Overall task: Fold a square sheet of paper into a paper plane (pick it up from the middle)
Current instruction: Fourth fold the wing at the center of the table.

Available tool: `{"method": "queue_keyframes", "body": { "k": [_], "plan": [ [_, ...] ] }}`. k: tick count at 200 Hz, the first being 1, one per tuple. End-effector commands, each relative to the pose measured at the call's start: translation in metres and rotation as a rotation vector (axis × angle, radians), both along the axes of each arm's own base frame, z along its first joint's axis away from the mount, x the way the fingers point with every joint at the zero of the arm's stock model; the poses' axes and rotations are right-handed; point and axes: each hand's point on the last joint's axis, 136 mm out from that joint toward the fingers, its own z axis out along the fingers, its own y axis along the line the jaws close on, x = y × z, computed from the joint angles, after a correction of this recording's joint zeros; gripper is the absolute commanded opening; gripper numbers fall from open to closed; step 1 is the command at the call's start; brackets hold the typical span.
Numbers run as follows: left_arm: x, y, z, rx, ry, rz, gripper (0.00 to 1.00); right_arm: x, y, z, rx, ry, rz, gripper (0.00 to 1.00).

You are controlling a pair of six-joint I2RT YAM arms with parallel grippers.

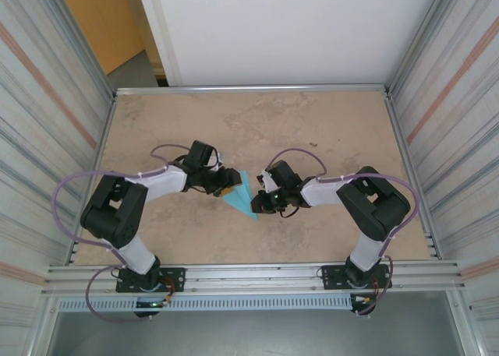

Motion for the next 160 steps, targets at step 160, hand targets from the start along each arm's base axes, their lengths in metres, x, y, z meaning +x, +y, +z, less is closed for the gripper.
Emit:
{"method": "queue_keyframes", "body": {
  "k": [160],
  "plan": [
    [0.003,-0.027,-0.013,-0.134,0.008,-0.086,0.16,-0.003,-0.013,-0.014,-0.036,0.048,-0.028,0.14]
  ]
}}
